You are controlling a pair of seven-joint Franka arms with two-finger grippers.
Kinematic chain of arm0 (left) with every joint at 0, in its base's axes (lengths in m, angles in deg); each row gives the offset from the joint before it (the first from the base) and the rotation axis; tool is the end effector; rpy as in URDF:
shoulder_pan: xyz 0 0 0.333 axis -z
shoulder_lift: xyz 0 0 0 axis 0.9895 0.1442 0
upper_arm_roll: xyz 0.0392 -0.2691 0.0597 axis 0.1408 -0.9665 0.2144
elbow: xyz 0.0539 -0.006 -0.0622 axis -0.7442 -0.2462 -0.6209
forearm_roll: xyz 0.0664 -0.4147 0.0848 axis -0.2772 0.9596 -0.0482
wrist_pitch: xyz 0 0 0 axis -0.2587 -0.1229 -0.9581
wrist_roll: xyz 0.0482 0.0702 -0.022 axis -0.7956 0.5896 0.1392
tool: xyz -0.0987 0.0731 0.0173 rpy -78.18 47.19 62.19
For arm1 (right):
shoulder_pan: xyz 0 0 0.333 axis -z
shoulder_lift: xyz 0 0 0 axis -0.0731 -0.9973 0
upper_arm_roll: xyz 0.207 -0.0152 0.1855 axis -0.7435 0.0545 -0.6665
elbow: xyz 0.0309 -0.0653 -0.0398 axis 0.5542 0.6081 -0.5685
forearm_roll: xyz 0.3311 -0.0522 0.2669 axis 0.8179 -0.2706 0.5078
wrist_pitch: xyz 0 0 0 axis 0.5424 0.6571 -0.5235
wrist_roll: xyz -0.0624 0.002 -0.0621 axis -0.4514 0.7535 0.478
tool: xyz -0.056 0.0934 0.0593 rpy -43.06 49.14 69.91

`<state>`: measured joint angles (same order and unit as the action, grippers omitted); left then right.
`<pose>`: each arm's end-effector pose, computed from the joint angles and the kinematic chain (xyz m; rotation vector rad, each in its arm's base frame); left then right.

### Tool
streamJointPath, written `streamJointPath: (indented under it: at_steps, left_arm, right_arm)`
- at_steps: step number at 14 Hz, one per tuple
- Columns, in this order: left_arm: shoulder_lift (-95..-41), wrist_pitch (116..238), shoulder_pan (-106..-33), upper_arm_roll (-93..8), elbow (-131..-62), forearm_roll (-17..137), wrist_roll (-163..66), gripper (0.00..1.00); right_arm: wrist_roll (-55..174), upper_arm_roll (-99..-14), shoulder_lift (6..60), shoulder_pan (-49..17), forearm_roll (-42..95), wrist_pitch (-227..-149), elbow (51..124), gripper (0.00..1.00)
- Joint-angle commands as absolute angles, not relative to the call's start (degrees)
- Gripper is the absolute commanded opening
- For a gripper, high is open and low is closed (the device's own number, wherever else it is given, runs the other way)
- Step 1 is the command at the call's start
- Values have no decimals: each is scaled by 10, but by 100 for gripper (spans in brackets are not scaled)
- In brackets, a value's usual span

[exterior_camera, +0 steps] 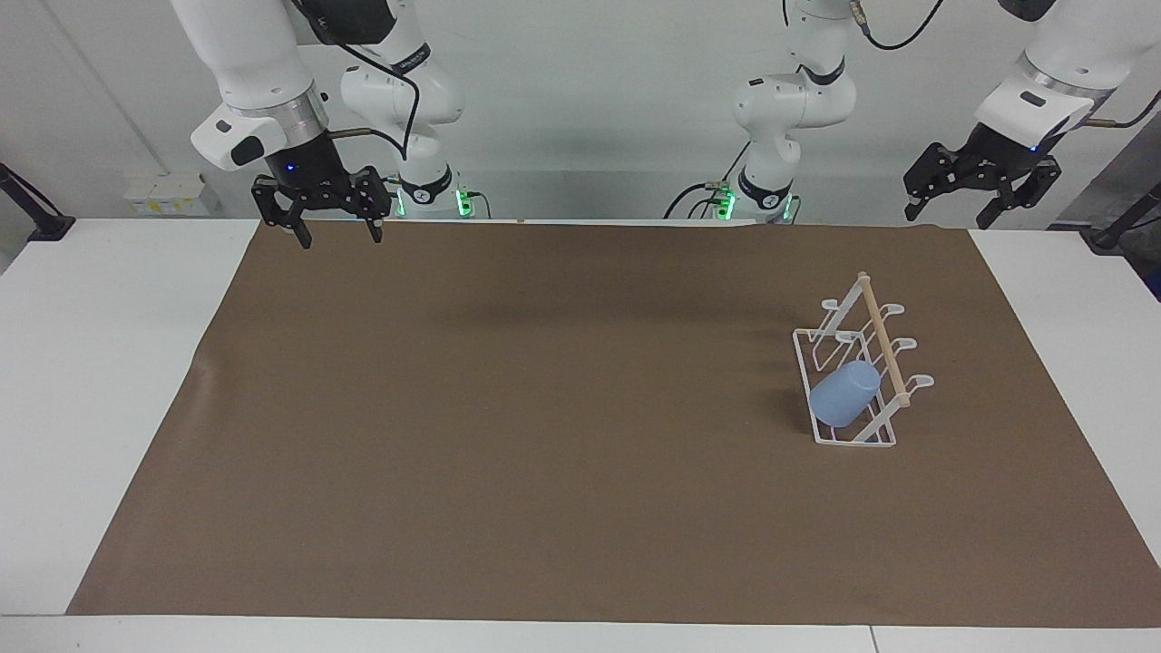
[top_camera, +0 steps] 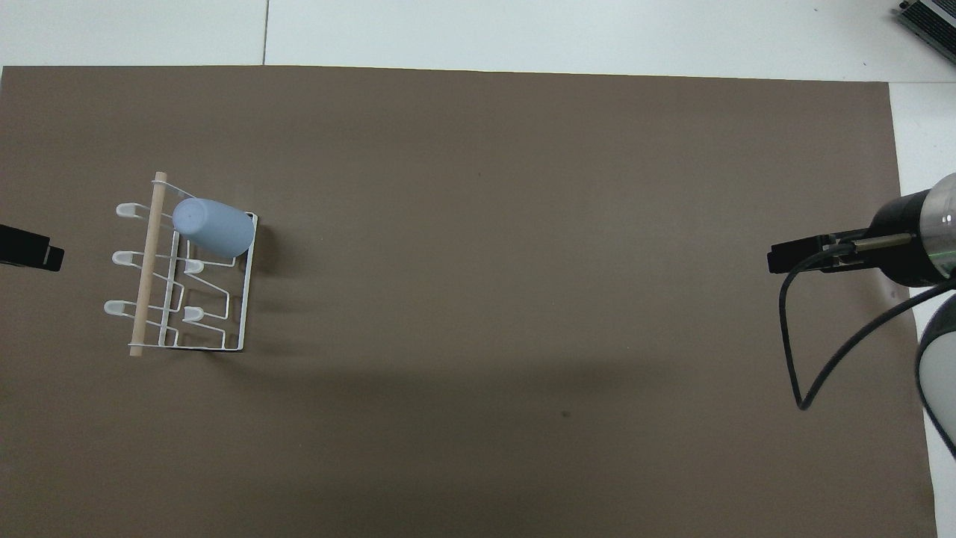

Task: Hang cup on cup holder

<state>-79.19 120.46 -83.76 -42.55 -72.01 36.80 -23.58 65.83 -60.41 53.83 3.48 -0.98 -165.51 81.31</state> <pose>0.5669 -0.0145 0.6226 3.0991 -0.2937 -0.0269 0.5712 0.0401 0.5683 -3.1055 -0.1135 -0.0814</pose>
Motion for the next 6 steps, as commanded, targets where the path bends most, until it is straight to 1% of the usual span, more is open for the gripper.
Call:
streamJointPath:
  at_steps: [1, 6]
  left_arm:
    - [-808, 1207, -838, -430, -740, 345, -242, 100]
    - [-813, 1223, -838, -431, -751, 340, -242, 100]
  right_arm:
    - [650, -610, 548, 43, -19, -1658, 824, 100]
    - [650, -610, 547, 43, -19, -1659, 824, 100]
